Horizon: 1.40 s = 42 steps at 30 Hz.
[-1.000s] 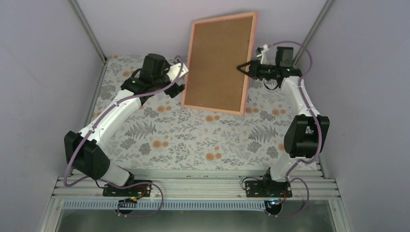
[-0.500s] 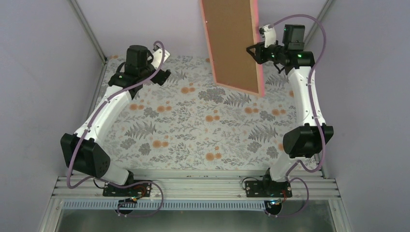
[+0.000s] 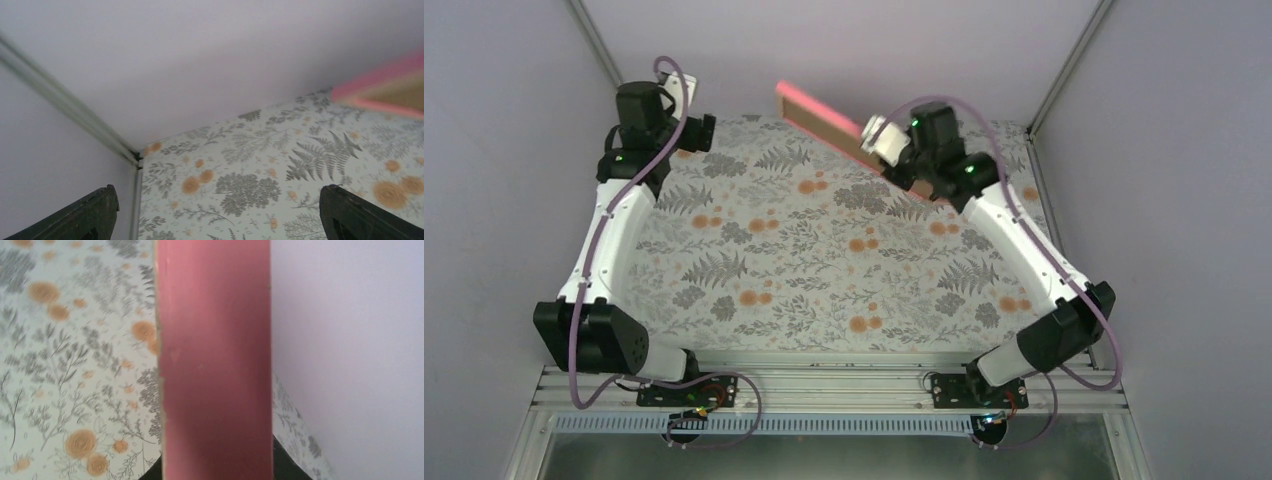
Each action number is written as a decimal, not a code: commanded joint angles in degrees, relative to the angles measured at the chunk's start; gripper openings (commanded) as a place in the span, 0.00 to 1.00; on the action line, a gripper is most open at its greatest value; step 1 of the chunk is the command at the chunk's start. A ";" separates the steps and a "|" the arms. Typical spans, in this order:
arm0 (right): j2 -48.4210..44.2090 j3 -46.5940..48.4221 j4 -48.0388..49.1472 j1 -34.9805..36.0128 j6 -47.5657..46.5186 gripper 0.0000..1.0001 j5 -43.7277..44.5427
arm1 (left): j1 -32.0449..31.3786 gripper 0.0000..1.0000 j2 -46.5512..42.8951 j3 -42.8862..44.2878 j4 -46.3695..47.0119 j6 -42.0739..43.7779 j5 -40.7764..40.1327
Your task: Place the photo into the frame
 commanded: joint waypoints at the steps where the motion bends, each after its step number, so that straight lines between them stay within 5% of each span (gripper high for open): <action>1: -5.01 -9.93 17.48 8.00 -11.50 0.04 12.51 | 3.50 1.00 -3.16 1.43 0.39 -4.33 2.52; 11: -11.28 -34.38 32.99 22.42 -18.16 0.04 19.75 | 5.82 1.00 -5.38 -0.73 0.19 -4.79 6.61; 21: -12.05 -50.63 43.60 27.89 -18.49 0.51 16.53 | 5.82 1.00 -5.39 -2.19 0.18 -4.98 9.08; 31: -4.50 -55.72 49.41 28.64 -14.58 0.62 11.67 | 5.82 1.00 -4.96 -4.00 0.26 -4.74 10.47; 42: -3.07 -53.71 40.88 28.70 -11.02 0.99 1.70 | 5.82 1.00 -4.75 -5.04 -0.38 -3.57 12.94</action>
